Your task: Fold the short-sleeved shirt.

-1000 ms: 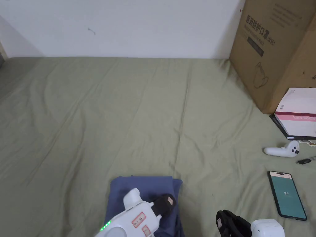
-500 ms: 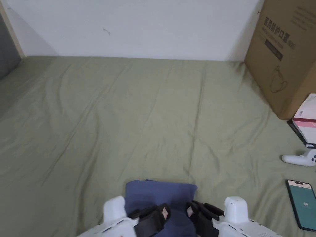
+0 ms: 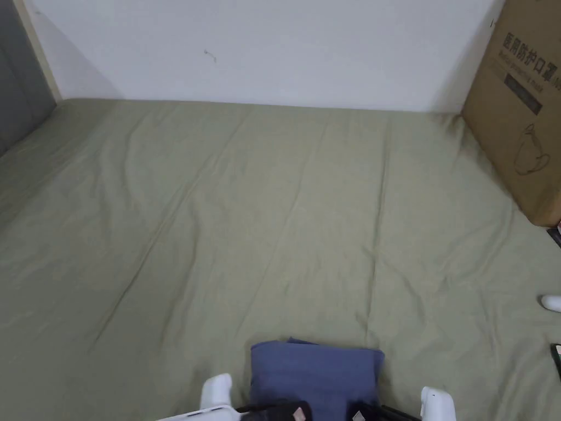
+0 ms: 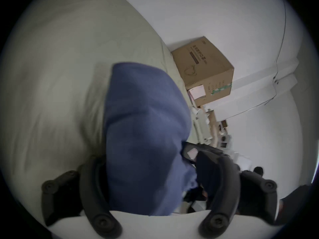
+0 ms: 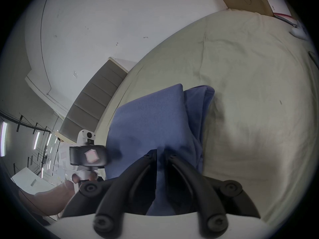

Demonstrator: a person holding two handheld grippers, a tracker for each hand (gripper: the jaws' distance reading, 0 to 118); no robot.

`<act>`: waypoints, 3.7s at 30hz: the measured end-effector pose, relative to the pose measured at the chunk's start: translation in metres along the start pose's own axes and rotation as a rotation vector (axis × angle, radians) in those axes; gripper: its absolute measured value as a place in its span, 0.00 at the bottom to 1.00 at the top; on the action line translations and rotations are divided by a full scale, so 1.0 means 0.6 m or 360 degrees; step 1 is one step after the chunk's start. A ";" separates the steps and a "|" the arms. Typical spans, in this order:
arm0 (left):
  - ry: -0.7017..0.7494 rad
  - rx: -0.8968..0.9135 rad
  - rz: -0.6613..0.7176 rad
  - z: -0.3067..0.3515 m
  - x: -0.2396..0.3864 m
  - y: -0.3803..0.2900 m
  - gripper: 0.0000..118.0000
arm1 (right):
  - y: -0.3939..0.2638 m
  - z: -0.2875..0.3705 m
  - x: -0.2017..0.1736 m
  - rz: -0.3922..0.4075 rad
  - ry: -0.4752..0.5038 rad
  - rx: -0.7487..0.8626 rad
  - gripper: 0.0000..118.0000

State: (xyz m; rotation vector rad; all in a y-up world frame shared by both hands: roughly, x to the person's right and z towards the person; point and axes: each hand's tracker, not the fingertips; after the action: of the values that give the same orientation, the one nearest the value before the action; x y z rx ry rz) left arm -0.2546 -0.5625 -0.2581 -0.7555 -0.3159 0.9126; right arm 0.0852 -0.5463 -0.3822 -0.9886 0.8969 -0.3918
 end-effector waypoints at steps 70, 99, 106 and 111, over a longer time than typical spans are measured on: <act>0.1016 0.1321 -0.1368 0.264 0.577 0.119 0.07 | 0.266 0.388 -0.401 0.1007 -0.0851 0.1188 0.24; 0.0939 0.1318 -0.1386 0.258 0.583 0.110 1.00 | 0.249 0.369 -0.422 0.0918 -0.0795 0.1208 1.00; 0.0929 0.1328 -0.1358 0.264 0.581 0.112 1.00 | 0.255 0.365 -0.430 0.0827 -0.0777 0.1172 1.00; 0.0932 0.1329 -0.1340 0.265 0.576 0.112 1.00 | 0.255 0.367 -0.438 0.0641 -0.0791 0.1177 1.00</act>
State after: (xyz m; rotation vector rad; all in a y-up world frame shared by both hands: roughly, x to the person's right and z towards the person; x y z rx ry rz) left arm -0.1778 -0.1863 -0.2148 -0.0425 0.2668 -0.0414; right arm 0.0898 -0.1738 -0.3349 -0.1868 0.4146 -0.0990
